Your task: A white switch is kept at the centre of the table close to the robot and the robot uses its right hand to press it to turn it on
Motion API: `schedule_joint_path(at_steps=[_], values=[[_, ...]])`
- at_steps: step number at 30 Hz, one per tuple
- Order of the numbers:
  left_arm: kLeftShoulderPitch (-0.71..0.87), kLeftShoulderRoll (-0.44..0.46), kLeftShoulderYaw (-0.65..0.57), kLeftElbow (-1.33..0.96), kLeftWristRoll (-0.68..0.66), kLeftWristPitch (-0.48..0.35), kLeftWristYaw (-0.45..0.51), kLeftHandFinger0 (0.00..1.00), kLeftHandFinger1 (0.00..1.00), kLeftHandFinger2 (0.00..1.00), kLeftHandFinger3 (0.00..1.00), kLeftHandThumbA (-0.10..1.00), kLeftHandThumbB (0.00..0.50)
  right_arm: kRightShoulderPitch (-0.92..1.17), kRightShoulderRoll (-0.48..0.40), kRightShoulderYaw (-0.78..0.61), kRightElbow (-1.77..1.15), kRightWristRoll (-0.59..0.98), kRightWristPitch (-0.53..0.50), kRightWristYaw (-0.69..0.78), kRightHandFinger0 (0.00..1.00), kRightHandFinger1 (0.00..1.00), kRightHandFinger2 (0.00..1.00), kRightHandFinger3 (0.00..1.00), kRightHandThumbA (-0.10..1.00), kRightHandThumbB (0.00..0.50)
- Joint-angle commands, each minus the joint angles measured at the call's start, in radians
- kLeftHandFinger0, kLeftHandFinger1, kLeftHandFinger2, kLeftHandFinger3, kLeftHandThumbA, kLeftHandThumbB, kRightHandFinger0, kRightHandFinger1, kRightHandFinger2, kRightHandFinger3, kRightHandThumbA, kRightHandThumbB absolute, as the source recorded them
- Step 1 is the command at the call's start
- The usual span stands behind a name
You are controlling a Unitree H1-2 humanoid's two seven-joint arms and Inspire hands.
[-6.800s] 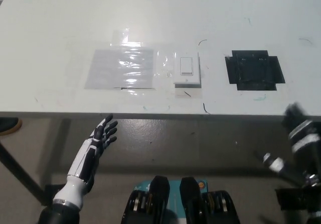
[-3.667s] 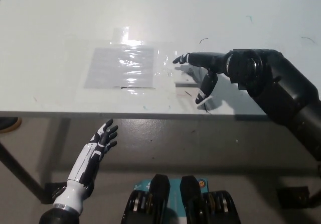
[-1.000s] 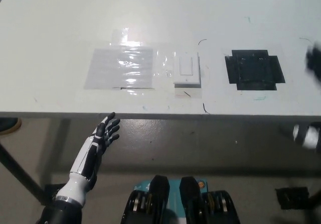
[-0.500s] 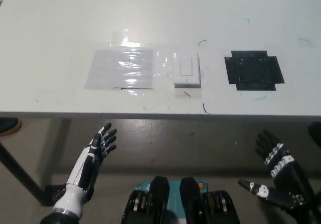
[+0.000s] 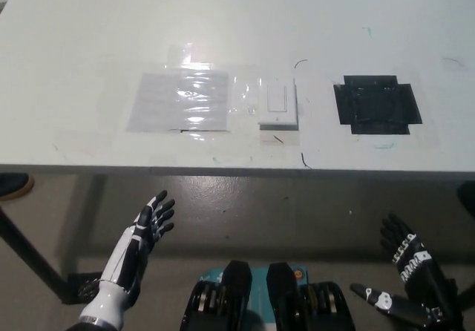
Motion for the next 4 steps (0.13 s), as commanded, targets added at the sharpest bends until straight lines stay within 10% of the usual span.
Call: schedule_joint_path(at_steps=[1,4], values=[[0.000,0.017,-0.008,-0.032,0.002,-0.039,-0.031,1.00,1.00,1.00,1.00,1.00,0.018,0.007,-0.016,0.017,-0.023,-0.012,-0.070,-0.035,1.00,1.00,1.00,1.00,1.00,0.111],[0.000,0.016,-0.006,-0.029,-0.004,-0.042,-0.031,1.00,1.00,1.00,1.00,1.00,0.021,0.006,-0.020,0.024,-0.024,-0.015,-0.070,-0.040,1.00,1.00,1.00,1.00,1.00,0.113]])
